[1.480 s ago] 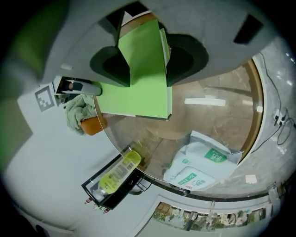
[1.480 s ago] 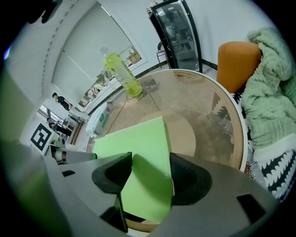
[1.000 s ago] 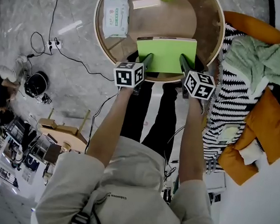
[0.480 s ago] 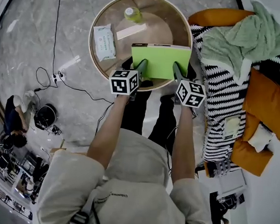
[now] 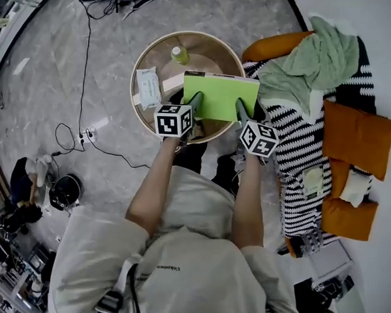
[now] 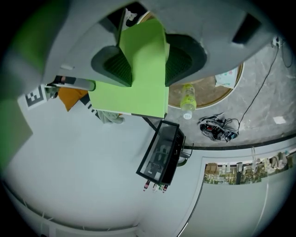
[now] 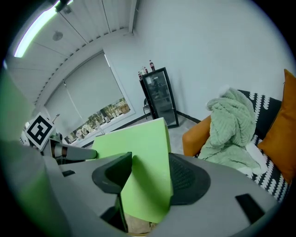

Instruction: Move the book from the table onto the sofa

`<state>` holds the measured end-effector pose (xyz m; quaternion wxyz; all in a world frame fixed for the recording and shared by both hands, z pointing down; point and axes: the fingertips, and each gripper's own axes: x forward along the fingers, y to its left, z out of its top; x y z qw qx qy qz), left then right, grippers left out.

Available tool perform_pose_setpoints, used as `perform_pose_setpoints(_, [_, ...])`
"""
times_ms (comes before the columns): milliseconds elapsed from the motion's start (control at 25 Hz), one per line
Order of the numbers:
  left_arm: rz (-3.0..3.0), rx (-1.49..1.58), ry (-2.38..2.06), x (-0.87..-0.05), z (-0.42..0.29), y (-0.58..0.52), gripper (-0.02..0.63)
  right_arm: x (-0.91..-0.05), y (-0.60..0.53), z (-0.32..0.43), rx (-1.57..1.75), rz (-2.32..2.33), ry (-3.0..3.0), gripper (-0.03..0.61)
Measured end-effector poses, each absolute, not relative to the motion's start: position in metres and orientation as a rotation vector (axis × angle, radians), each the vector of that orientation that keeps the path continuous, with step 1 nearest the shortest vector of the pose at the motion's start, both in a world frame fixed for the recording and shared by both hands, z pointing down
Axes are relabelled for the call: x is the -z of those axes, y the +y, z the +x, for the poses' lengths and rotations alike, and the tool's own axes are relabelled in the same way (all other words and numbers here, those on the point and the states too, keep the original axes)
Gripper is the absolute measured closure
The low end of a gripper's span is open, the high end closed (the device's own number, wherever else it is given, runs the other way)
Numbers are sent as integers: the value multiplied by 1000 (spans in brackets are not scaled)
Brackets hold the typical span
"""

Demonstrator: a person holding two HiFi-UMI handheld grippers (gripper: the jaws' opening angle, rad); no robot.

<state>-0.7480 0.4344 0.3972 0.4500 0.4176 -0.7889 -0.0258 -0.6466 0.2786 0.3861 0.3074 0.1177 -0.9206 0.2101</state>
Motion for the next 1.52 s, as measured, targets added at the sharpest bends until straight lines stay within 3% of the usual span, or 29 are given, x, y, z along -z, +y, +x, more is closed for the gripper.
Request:
perform_pose_setpoints(720, [1344, -14, -2084, -248, -730, 338, 388, -257, 209, -593, -548, 476, -2643, 356])
perform_pose_setpoints(1520, [1651, -162, -1879, -236, -541, 188, 390, -246, 106, -370, -665, 907, -2591, 357])
